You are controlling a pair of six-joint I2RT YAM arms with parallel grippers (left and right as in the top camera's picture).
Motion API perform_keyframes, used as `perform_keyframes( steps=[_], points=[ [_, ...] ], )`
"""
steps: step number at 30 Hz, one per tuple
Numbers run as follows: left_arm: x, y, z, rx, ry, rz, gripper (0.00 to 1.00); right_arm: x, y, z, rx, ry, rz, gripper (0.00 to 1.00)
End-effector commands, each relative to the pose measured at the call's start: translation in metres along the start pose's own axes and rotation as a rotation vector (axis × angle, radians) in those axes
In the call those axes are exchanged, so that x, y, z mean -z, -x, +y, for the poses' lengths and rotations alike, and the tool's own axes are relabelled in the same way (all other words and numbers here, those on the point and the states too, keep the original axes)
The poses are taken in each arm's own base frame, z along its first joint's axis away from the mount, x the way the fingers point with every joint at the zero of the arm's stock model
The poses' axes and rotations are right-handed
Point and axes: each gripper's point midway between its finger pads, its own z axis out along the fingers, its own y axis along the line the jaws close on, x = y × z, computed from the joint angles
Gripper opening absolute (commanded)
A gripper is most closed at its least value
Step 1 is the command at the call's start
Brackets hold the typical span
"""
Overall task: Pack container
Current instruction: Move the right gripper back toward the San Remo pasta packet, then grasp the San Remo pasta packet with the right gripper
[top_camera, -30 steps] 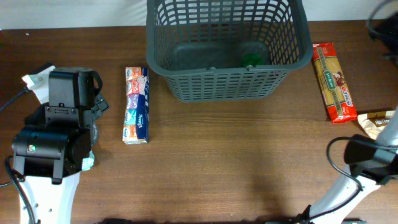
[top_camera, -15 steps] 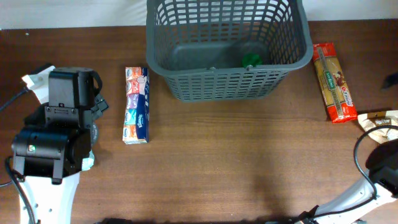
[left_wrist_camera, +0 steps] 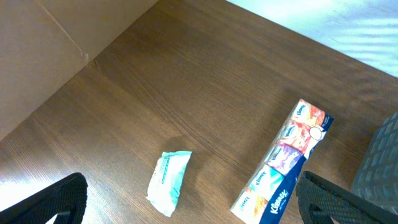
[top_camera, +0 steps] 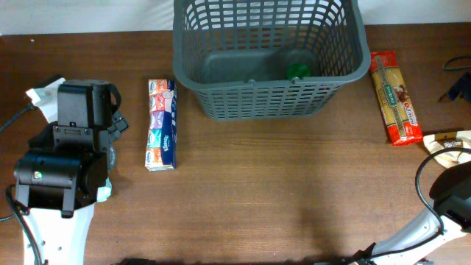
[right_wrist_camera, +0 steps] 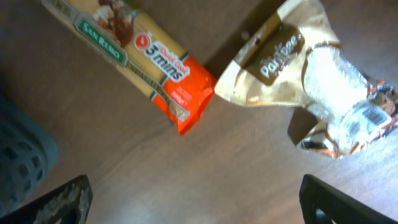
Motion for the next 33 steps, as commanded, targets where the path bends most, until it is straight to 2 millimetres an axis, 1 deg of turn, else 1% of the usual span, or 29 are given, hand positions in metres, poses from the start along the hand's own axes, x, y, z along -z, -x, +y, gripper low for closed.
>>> perform_keyframes(
  steps=[1,2,4,5,6,7,8,11,16,20,23,28,33],
  points=[
    [0.004,0.004,0.002,0.022,-0.009,-0.014,1.0,0.01,0.008,0.022,0.134,0.103,-0.065,0.99],
    [0.004,0.004,0.002,0.022,-0.009,-0.014,0.99,0.01,0.013,0.034,0.221,0.146,-0.089,0.99],
    [0.004,0.004,0.002,0.022,-0.009,-0.014,1.0,0.007,0.021,0.047,0.33,0.167,-0.127,0.99],
    [0.004,0.004,0.002,0.022,-0.009,-0.014,1.0,0.0,0.026,0.057,0.426,0.15,-0.143,0.99],
    [0.004,0.004,0.002,0.022,-0.009,-0.014,1.0,-0.007,0.028,0.061,0.472,0.136,-0.143,0.99],
    [0.004,0.004,0.002,0.022,-0.009,-0.014,1.0,-0.012,0.03,0.064,0.497,0.117,-0.14,0.99],
    [0.004,0.004,0.002,0.022,-0.009,-0.014,1.0,-0.025,0.033,0.067,0.534,0.069,-0.129,0.99],
    [0.004,0.004,0.002,0.022,-0.009,-0.014,1.0,-0.05,0.039,0.073,0.569,0.0,-0.109,0.99],
    [0.004,0.004,0.002,0.022,-0.009,-0.014,1.0,-0.086,0.038,0.064,0.591,-0.168,-0.026,0.99],
    [0.004,0.004,0.002,0.022,-0.009,-0.014,1.0,-0.115,0.029,0.063,0.592,-0.188,0.053,0.99],
    [0.004,0.004,0.002,0.022,-0.009,-0.014,1.0,-0.137,0.027,0.051,0.597,-0.244,0.108,0.99],
    [0.004,0.004,0.002,0.022,-0.009,-0.014,1.0,-0.155,0.028,0.046,0.601,-0.25,0.133,0.99],
    [0.004,0.004,0.002,0.022,-0.009,-0.014,1.0,-0.166,0.027,0.045,0.616,-0.249,0.15,0.99]
  ],
)
